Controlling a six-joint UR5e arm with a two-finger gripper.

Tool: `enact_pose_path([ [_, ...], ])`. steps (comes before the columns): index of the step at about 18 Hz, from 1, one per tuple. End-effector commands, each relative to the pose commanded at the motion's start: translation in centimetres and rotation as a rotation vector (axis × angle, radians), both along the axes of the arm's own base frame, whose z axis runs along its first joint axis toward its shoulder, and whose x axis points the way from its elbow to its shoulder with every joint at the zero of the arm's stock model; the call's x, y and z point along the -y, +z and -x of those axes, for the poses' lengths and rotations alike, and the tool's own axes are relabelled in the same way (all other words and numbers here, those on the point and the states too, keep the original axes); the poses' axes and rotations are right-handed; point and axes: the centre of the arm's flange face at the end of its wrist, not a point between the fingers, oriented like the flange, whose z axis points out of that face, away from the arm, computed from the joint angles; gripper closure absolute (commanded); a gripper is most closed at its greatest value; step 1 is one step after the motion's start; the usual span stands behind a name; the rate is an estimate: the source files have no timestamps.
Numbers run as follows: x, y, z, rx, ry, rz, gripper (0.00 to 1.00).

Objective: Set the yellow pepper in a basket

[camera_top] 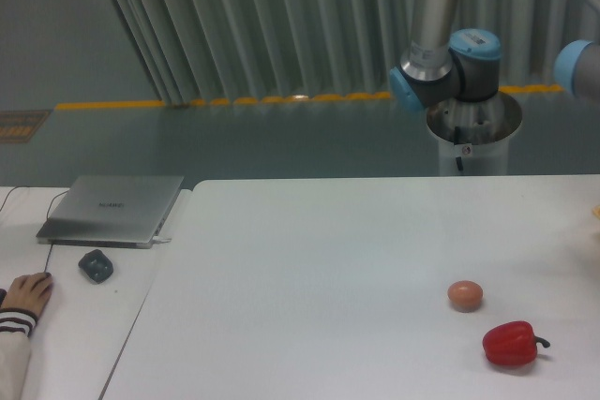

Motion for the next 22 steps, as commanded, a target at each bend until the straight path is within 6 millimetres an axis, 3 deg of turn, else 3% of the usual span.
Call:
enact_pose_path([
  [5, 0.0, -0.3, 0.7, 0.017, 0.234, -0.155, 0.00],
  [9, 1.3, -0.7, 1.6, 0.083, 0.268, -0.246, 0.00],
  [16, 3.7, -1.7, 2.8, 0.111, 0.245, -0.246, 0.00],
  [22, 6.3, -4.1, 3.5, 0.195, 0.289, -0.220, 0.00],
])
